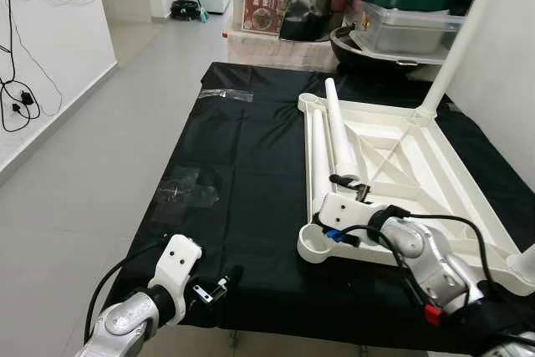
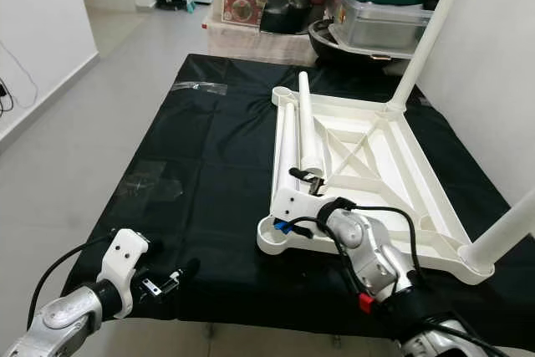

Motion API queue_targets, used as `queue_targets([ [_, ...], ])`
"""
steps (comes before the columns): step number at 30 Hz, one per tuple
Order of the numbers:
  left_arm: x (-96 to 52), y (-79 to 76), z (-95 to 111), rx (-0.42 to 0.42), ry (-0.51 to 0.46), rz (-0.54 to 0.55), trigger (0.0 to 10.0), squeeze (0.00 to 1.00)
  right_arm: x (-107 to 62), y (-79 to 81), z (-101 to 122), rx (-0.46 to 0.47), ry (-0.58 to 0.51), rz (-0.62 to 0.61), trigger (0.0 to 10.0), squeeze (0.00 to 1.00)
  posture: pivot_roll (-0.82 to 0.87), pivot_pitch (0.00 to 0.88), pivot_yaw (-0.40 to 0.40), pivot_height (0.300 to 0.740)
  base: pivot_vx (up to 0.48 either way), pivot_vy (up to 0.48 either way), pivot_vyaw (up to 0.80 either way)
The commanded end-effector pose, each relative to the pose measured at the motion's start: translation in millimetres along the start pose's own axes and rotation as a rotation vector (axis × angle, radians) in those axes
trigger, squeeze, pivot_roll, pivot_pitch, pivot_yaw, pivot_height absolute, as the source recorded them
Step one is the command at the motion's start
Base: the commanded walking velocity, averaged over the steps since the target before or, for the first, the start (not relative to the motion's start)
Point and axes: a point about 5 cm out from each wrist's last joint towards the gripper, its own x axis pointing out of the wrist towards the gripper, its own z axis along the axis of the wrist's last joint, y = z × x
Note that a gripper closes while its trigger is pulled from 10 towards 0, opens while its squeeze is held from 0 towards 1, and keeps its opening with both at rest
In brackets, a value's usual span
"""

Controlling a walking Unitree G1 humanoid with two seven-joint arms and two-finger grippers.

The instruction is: Building children table

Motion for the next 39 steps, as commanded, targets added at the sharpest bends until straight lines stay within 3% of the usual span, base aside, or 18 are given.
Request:
queue_targets([
  [1,2.7,-1.9,-1,0.004,0.005,-0.005,10.0,0.0,-0.2,12.4,-16,-0.023,0.087,0.061,10.0,0.0,0.05,0.0,-0.107,0.74,0.0,0.0,0.0],
  [7,3.6,-1.2,-1,0.01,0.006,-0.001,10.0,0.0,0.0,14.4,-21,-0.093,0.139,0.083,10.0,0.0,0.05,0.0,-0.106,0.74,0.0,0.0,0.0],
  [17,4.1,-0.1,-2,0.019,0.014,0.006,10.0,0.0,3.0,14.6,-17,-0.091,0.142,0.058,10.0,0.0,0.04,0.0,-0.104,0.74,0.0,0.0,0.0],
  [18,4.9,-0.2,-2,0.021,0.014,0.009,10.0,0.0,6.0,11.5,-12,-0.066,0.127,0.009,9.0,0.0,0.05,0.0,-0.104,0.74,0.0,0.0,0.0],
  [19,5.4,-0.3,-2,0.022,0.015,0.011,10.0,0.0,8.3,7.4,-7,-0.039,0.112,-0.044,5.8,0.0,0.05,0.0,-0.104,0.74,0.0,0.0,0.0],
  [20,5.4,-0.3,-2,0.022,0.015,0.011,10.0,0.0,8.3,7.4,-7,-0.039,0.112,-0.044,5.8,0.0,0.05,0.0,-0.104,0.74,0.0,0.0,0.0],
  [21,5.6,-0.3,-2,0.024,0.015,0.013,10.0,0.0,9.5,3.7,-3,-0.021,0.096,-0.088,4.2,0.0,0.05,0.0,-0.104,0.74,0.0,0.0,0.0],
  [22,5.6,-0.3,-2,0.024,0.015,0.013,10.0,0.0,9.5,3.7,-3,-0.021,0.096,-0.088,4.2,0.0,0.05,0.0,-0.104,0.74,0.0,0.0,0.0],
  [23,5.6,0.0,-2,0.025,0.016,0.016,10.0,0.0,10.5,1.3,-1,-0.01,0.091,-0.115,0.0,0.0,0.04,0.0,-0.106,0.74,0.0,0.0,0.0],
  [33,6.3,0.9,-4,0.034,0.03,0.035,10.0,0.0,15.5,14.3,14,0.062,0.059,-0.202,0.0,0.0,0.05,0.0,-0.111,0.74,0.0,0.0,0.0],
  [39,6.7,1.1,-5,0.037,0.032,0.037,10.0,0.0,13.3,9.6,19,0.128,0.029,-0.302,0.0,0.0,0.04,0.0,-0.107,0.74,0.0,0.0,0.0],
])
